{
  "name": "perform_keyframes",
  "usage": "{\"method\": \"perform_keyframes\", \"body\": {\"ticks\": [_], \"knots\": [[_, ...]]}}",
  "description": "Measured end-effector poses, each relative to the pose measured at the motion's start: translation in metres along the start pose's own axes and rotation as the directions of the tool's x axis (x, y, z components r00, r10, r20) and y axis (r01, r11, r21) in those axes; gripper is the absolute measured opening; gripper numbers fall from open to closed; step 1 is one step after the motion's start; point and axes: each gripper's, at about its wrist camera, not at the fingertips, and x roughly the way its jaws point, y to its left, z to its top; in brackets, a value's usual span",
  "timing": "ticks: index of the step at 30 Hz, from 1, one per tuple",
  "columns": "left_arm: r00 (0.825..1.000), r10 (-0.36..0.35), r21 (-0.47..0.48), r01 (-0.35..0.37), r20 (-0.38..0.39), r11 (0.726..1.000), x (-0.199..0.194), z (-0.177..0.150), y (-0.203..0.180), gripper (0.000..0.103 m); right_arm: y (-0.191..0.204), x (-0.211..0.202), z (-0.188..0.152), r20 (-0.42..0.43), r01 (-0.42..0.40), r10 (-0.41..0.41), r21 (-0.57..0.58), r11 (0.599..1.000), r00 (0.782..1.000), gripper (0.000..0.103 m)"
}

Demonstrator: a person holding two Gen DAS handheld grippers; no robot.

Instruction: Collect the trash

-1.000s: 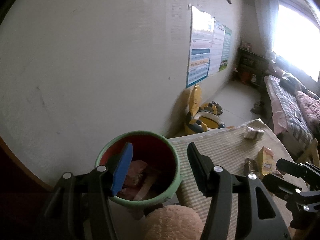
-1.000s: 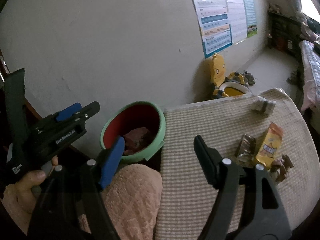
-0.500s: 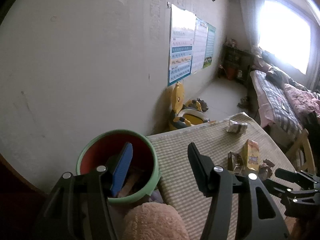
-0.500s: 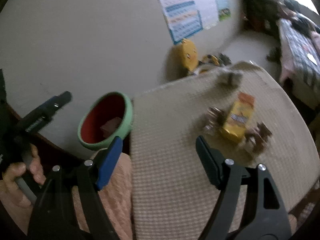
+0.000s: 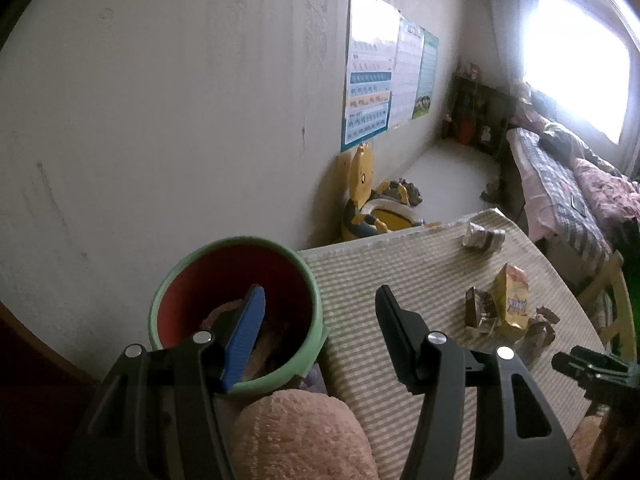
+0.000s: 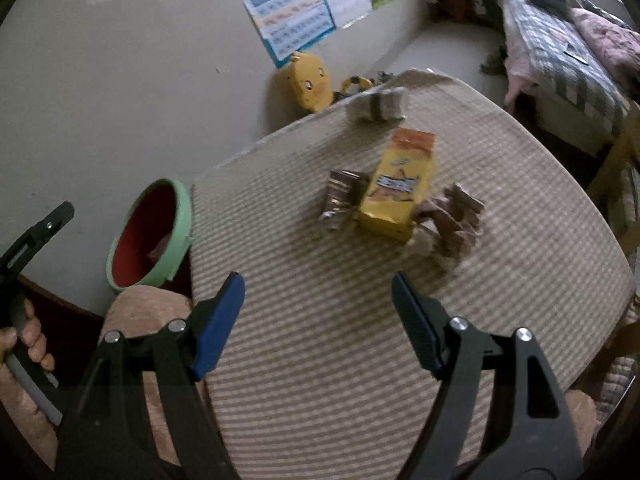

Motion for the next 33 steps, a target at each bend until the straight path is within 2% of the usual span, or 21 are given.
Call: {"method": "perform_keyframes", "body": {"ticks": [6,11,15,18,21,23,24,26,29,33], "knots": [[1.000,-0.012,0.012,0.012,-0.018,1.000,0.008,-0.003,-0.007,0.055,-0.032,0.010,0.007,0.007,0.071,-0.071,0.049,0.996,0.997,0.074],[0.999,-0.021,0.022,0.022,-0.043,1.000,0.015,-0.007,-0.011,0.055,-0.067,0.037,0.018,-0.044,0.147,-0.144,0.102,0.984,0.989,0.074],[0.998,-0.028,0.020,0.029,-0.064,0.999,0.021,-0.009,-0.014,0.055,-0.085,0.059,0.031,-0.072,0.174,-0.166,0.141,0.975,0.984,0.074],[0.996,-0.035,0.022,0.036,-0.081,0.999,0.026,-0.012,-0.017,0.055,-0.089,0.079,0.040,-0.109,0.213,-0.202,0.101,0.972,0.973,0.074],[0.994,-0.043,0.031,0.046,-0.096,0.998,0.031,-0.014,-0.022,0.055,-0.095,0.099,0.043,-0.156,0.193,-0.176,0.103,0.976,0.972,0.074],[0.993,-0.053,0.034,0.057,-0.110,0.998,0.036,-0.016,-0.027,0.055,-0.098,0.100,0.044,-0.144,0.179,-0.163,0.106,0.978,0.976,0.064],[0.991,-0.061,0.037,0.066,-0.120,0.997,0.041,-0.017,-0.031,0.055,-0.097,0.098,0.045,-0.130,0.158,-0.144,0.099,0.982,0.981,0.051],[0.988,-0.074,0.043,0.080,-0.139,0.996,0.050,-0.018,-0.038,0.055,-0.096,0.096,0.044,-0.128,0.121,-0.108,0.097,0.988,0.986,0.043],[0.979,-0.107,0.048,0.117,-0.171,0.992,0.068,-0.018,-0.058,0.055,-0.092,0.090,0.041,-0.120,0.130,-0.123,0.055,0.990,0.985,0.034],[0.968,-0.157,0.059,0.172,-0.195,0.983,0.091,-0.015,-0.090,0.055,-0.090,0.072,0.027,-0.098,0.087,-0.080,0.073,0.993,0.992,0.029]]}}
